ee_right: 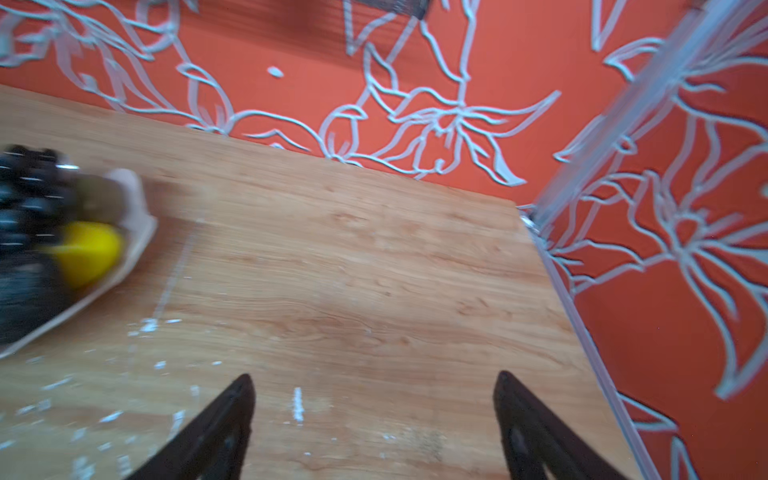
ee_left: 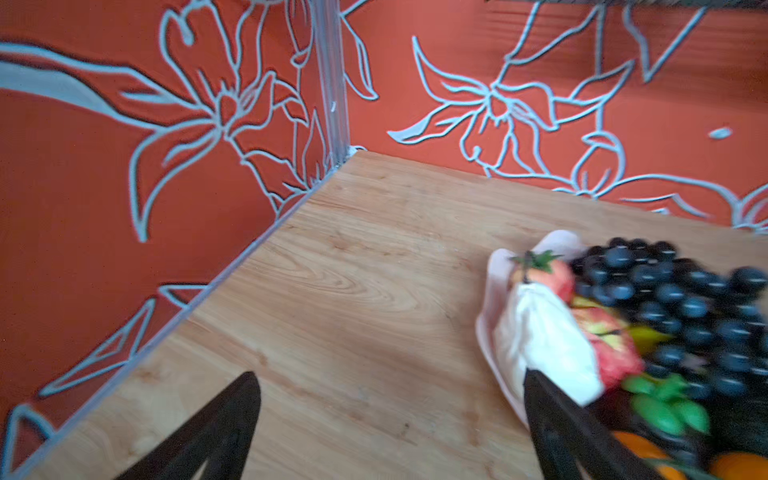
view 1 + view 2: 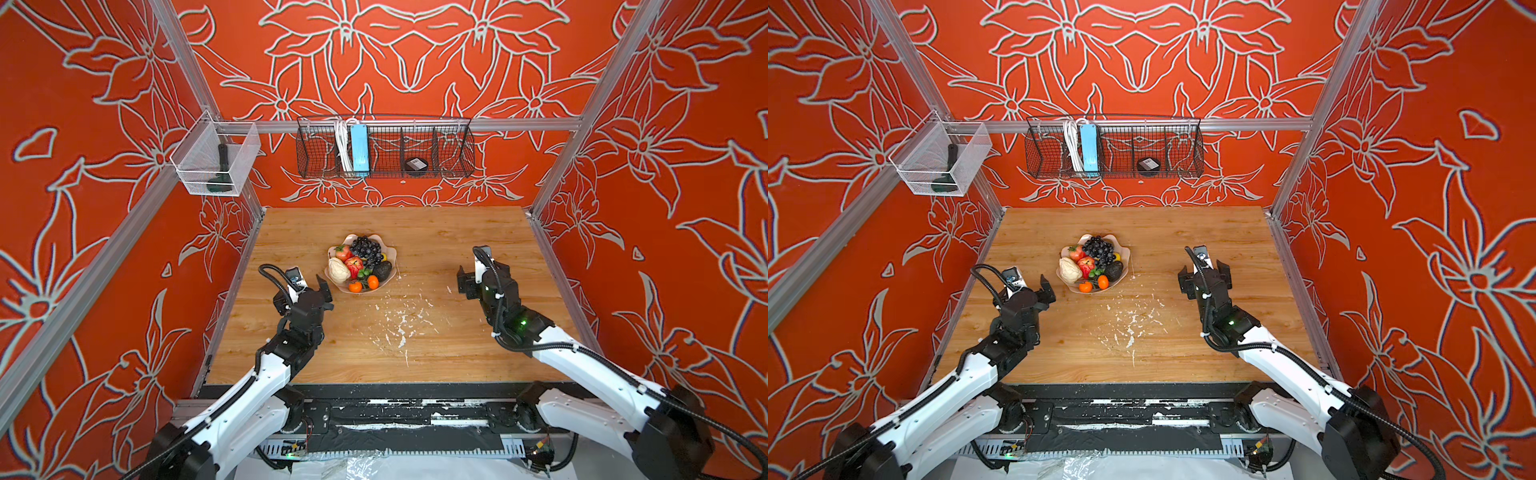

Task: Arrange fruit in a fruit bowl
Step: Reset both arms

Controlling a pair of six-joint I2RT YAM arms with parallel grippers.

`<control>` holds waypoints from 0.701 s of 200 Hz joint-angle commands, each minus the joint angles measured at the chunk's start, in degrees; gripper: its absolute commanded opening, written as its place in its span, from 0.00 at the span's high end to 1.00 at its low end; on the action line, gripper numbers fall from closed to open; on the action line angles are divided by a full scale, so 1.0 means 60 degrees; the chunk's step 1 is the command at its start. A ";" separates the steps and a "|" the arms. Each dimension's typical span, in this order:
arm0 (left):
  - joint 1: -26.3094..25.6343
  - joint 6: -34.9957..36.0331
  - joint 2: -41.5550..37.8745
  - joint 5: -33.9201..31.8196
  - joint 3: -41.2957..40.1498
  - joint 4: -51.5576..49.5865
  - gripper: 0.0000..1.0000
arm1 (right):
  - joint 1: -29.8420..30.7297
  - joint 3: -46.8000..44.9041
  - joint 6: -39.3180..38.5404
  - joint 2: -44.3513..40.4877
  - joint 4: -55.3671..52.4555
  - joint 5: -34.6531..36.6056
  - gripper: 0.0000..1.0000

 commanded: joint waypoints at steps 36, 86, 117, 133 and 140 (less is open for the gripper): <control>0.1604 0.1013 0.2205 0.1611 -0.0383 0.2225 0.01 | -0.1414 -0.0772 -0.0659 0.1277 0.1901 0.1430 0.02; 0.2185 0.0985 0.2716 0.3009 -0.0519 0.2908 0.01 | -0.2280 -0.1376 -0.0125 0.2373 0.2827 0.0509 0.02; 0.2737 0.0968 0.3357 0.4224 -0.0795 0.3880 0.01 | -0.2615 -0.1797 -0.0267 0.2917 0.3810 0.0007 0.02; 0.2800 0.1031 0.3799 0.4587 -0.0455 0.3559 0.02 | -0.2703 -0.1954 -0.0542 0.2932 0.4247 -0.0319 0.02; 0.2871 0.1046 0.4274 0.4681 -0.0455 0.4014 0.02 | -0.2787 -0.2139 -0.0630 0.2862 0.4534 -0.0501 0.02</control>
